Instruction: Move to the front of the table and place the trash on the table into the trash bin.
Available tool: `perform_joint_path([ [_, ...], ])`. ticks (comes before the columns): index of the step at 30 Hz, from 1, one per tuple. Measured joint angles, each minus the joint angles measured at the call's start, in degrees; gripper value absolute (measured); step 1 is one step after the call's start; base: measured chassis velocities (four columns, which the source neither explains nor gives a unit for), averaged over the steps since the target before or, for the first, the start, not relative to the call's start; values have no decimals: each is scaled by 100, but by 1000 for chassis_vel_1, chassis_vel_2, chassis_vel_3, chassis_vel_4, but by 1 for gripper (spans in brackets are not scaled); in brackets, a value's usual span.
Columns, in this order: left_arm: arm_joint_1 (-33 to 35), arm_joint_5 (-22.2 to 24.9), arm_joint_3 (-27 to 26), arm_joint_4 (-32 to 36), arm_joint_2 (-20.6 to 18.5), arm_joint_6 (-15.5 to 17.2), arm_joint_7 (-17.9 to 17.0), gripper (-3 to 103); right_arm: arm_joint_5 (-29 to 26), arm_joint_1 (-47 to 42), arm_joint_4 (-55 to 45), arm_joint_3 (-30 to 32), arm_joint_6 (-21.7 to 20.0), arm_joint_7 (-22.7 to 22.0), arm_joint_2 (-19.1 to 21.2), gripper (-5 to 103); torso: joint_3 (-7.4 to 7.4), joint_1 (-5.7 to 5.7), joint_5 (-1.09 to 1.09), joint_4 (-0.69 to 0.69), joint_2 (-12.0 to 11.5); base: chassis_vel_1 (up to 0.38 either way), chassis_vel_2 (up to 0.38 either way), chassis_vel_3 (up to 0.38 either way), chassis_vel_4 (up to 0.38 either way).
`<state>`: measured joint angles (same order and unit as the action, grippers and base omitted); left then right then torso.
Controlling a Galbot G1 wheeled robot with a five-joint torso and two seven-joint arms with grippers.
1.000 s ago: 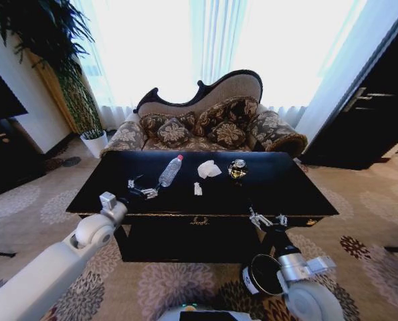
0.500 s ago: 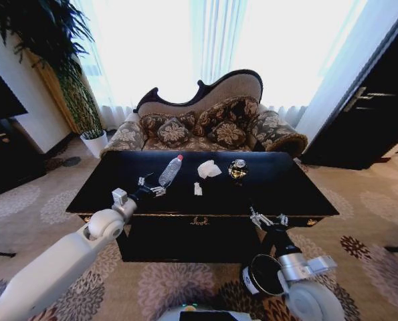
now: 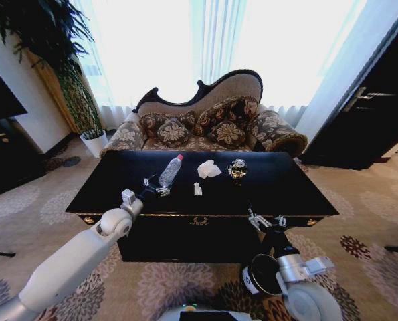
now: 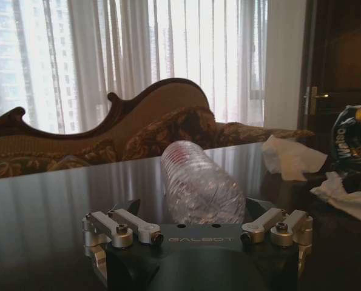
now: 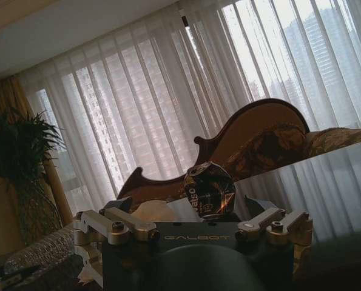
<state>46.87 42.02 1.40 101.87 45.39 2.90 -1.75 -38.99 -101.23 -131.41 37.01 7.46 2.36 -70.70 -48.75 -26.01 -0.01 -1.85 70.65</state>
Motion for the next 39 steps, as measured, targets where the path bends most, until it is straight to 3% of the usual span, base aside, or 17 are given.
perform_joint_path([
  [6, 76, -267, -23, -133, 302, -105, 18, 76, 69, -95, -23, 7, 10, 18, 10, 100, 0, 0, 0, -2, 0, 0, 0, 0, 0],
  [7, 106, -321, -24, -128, 310, -126, 28, 71, 93, -104, -24, -3, 12, 26, 9, 100, 0, 0, 0, -2, 0, 0, 0, 0, 0],
  [9, 139, -371, -29, -103, 310, -146, 36, 71, 119, -111, -26, -24, 14, 35, 2, 100, 0, 0, 1, -2, 0, 0, 0, 0, 0],
  [14, 297, -432, -99, 80, 223, -163, 44, 48, 248, -88, -36, -168, 14, 42, -47, 100, 0, 0, 0, 0, 0, 0, 0, 0, 0],
  [16, 329, -436, -118, 117, 203, -165, 33, 48, 274, -87, -38, -200, 15, 42, -60, 100, 0, 0, 0, -1, 0, 0, 0, 0, 0],
  [19, 483, -437, -213, 298, 146, -163, -6, 38, 336, -86, -51, -281, 16, 42, -88, 100, 0, 0, 0, -2, 0, 0, 0, 0, 0],
  [27, 1040, -577, -566, 887, -112, -112, -29, 34, 355, -89, -77, -284, 18, 24, -78, 100, 0, 0, 0, -1, 0, 0, 0, 0, 0],
  [31, 1551, -696, -1058, 1269, -289, -80, 46, 34, 417, -74, -69, -253, 16, -76, -63, 100, 0, 0, -2, -1, 1, 0, 0, 0, 0],
  [37, 2019, -269, -1533, 2034, -683, 180, 132, 34, 674, -21, -88, -79, 43, -153, -30, 100, 0, 0, 0, 0, 1, 0, 0, 0, 0],
  [39, 2151, 97, -1701, 2509, -823, 368, 112, 34, 1065, 16, -91, 43, 146, -194, -7, 100, 0, 0, 1, -1, 0, 0, 0, 0, 0],
])
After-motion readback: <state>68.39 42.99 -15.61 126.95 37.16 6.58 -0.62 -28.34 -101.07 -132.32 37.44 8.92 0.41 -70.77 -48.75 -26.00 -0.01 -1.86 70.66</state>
